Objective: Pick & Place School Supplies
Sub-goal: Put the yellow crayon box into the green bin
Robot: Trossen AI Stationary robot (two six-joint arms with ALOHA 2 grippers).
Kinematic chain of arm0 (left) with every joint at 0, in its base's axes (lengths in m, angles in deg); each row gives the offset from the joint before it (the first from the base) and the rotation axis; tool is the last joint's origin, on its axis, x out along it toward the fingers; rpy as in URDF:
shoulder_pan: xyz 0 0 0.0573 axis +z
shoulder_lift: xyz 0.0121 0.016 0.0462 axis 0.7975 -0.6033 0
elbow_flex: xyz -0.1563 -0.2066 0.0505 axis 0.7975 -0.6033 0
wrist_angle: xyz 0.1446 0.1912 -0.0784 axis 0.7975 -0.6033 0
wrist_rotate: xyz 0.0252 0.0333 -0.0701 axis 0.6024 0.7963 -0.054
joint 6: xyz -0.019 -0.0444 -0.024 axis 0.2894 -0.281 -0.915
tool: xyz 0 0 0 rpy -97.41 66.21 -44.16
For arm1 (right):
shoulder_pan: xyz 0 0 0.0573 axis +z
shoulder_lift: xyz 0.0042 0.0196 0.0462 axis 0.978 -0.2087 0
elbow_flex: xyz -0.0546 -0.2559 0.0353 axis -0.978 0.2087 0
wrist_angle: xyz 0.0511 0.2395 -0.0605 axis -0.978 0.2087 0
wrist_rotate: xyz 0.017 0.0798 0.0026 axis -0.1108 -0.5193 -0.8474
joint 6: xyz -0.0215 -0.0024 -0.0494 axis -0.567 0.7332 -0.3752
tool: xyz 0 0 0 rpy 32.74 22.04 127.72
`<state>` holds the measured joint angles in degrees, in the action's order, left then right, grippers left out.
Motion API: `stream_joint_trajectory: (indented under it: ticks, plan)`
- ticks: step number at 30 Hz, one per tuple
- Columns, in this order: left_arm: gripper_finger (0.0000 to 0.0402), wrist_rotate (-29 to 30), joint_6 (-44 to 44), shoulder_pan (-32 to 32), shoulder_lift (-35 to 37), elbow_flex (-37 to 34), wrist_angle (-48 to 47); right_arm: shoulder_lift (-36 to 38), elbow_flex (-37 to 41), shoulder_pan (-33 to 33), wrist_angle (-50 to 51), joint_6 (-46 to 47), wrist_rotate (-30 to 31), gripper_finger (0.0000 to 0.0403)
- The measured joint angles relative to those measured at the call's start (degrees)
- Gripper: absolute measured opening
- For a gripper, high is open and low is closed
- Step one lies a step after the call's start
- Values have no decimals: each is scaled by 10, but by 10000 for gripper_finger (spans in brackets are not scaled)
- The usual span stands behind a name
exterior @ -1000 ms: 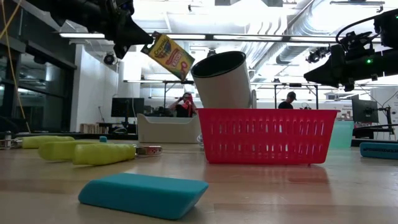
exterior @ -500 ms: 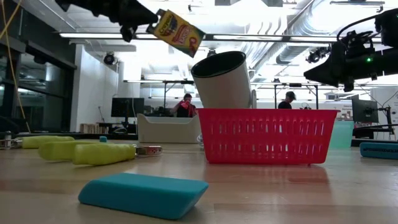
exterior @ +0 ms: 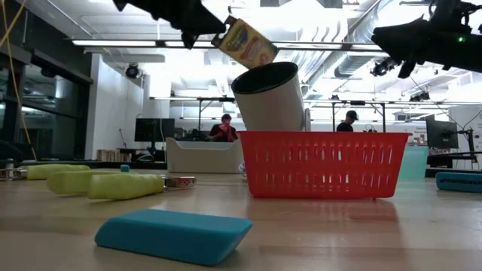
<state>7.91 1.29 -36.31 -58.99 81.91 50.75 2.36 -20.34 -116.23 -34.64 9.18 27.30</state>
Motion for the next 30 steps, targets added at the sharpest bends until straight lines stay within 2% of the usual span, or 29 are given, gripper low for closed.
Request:
stream_joint_trajectory:
  ticks: [4,9,21,25,30]
  plan:
    - [1,0,11,0,-12,25,0,-43,-15,19,3,-38,-36,85]
    - [1,0,21,0,-16,34,-2,-132,-67,35,1,-63,-23,85]
    - [1,0,26,5,-15,34,4,-411,-225,79,0,-134,-37,86]
    - [1,0,27,5,-15,34,4,-478,-277,99,1,-178,-36,107]
    - [1,0,26,5,-15,34,4,-513,-316,113,7,-223,-24,149]
